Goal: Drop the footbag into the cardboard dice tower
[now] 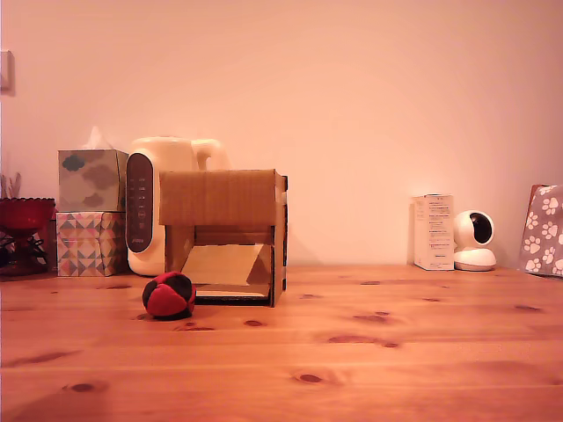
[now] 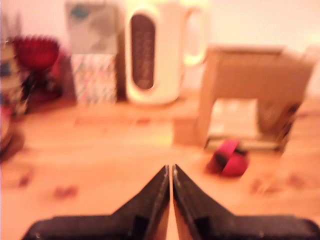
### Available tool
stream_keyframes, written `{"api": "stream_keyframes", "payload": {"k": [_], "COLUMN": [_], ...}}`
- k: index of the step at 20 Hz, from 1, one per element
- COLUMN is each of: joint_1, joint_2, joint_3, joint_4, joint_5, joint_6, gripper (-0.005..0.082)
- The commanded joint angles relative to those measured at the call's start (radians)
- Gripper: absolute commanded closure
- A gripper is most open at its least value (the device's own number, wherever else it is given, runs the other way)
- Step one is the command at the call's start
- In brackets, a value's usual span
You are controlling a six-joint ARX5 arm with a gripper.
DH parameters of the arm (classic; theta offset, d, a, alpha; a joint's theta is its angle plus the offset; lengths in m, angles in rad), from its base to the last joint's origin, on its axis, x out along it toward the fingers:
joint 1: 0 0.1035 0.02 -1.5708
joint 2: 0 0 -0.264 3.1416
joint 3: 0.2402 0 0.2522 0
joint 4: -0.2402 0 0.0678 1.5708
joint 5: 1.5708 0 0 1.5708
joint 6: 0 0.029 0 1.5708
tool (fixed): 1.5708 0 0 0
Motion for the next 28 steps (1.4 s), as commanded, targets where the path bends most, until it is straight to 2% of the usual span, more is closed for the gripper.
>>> {"api": "stream_keyframes", "payload": {"k": [1, 5, 9, 13, 19, 22, 28], "joint_1": [0.0, -0.017, -0.052, -0.099, -0.182, -0.214, -0.226], "joint_2": [-0.008, 0.053, 0.203, 0.414, 0.757, 0.93, 1.226], "joint_3": [0.044, 0.113, 0.167, 0.214, 0.22, 0.22, 0.223], "joint_4": [0.033, 0.047, 0.103, 0.172, 0.351, 0.455, 0.695], "joint_5": [0.017, 0.046, 0.056, 0.072, 0.085, 0.085, 0.085], "joint_6": [-0.031, -0.063, -0.062, -0.035, -0.035, -0.009, -0.002], "gripper": [0.0788, 0.0788, 0.0788, 0.0788, 0.0788, 0.0788, 0.0788]}}
